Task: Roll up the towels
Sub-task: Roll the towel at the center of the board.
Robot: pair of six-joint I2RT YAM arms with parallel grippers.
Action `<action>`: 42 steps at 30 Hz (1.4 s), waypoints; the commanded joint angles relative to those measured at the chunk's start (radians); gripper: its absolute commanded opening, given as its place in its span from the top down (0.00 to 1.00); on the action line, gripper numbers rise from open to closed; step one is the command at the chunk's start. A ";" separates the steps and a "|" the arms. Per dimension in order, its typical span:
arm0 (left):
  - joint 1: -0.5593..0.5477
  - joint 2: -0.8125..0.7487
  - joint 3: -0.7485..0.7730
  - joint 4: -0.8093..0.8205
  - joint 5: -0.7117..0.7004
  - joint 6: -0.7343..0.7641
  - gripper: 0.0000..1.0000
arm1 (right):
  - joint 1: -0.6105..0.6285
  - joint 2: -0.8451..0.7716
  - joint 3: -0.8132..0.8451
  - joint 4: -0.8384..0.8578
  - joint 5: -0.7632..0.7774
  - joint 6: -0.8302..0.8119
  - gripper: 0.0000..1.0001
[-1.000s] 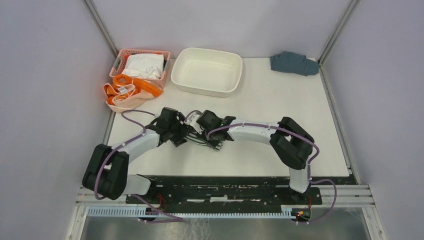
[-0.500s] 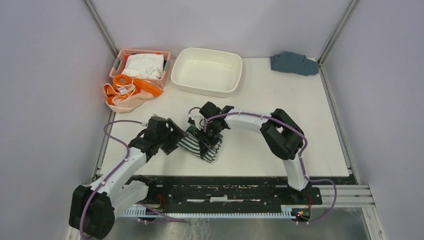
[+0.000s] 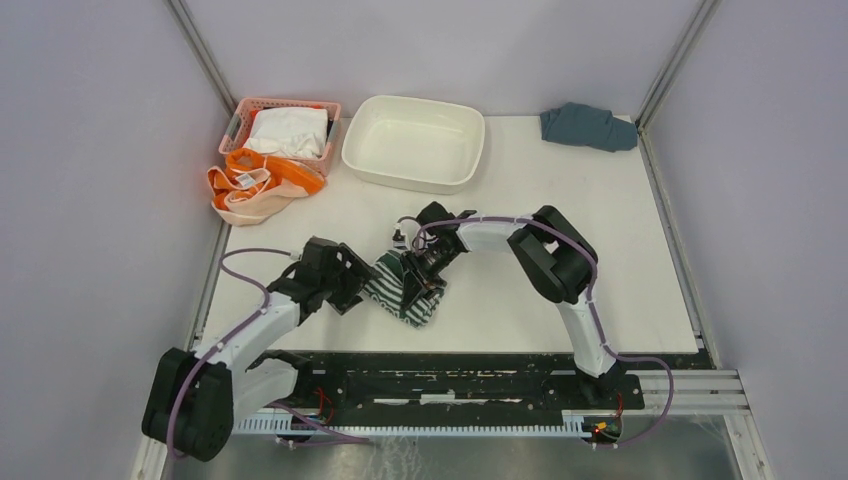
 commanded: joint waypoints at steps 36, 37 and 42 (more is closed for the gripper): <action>-0.033 0.570 0.200 0.063 0.030 0.190 0.27 | 0.404 -0.311 -0.214 0.120 1.366 -0.371 0.29; -0.047 0.596 0.219 0.068 0.036 0.203 0.27 | 0.402 -0.296 -0.215 0.122 1.375 -0.374 0.28; -0.095 0.694 0.290 0.104 0.034 0.248 0.26 | 0.356 -0.246 -0.235 0.142 1.308 -0.364 0.37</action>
